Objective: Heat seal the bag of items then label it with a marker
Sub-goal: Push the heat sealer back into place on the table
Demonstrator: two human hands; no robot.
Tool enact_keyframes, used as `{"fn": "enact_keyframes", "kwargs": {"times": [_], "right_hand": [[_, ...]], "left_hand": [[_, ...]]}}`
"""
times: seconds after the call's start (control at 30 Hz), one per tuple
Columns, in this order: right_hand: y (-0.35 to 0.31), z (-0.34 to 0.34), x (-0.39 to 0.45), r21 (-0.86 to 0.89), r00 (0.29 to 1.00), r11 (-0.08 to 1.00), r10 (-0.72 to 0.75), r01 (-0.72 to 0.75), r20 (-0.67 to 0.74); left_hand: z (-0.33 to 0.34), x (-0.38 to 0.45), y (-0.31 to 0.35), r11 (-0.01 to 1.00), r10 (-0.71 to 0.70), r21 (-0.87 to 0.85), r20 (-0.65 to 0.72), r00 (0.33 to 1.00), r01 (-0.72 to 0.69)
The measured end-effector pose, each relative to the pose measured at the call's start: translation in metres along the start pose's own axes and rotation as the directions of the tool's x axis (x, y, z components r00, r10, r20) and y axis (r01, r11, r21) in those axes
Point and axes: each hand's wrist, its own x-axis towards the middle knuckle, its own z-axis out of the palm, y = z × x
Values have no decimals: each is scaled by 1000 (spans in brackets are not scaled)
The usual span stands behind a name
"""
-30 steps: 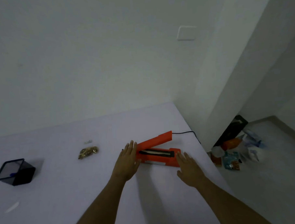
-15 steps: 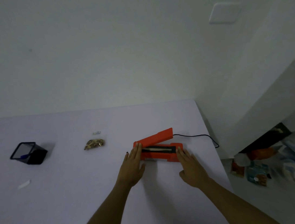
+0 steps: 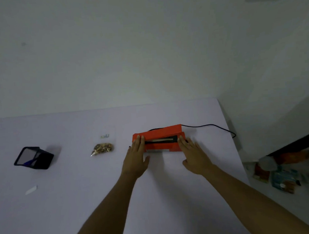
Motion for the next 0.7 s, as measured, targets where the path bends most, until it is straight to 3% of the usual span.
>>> {"fn": "enact_keyframes", "kwargs": {"times": [0.7], "right_hand": [[-2, -14, 63, -43, 999, 999, 21, -20, 31]], "left_hand": [[-4, 53, -11, 993, -110, 34, -13, 994, 111]]}}
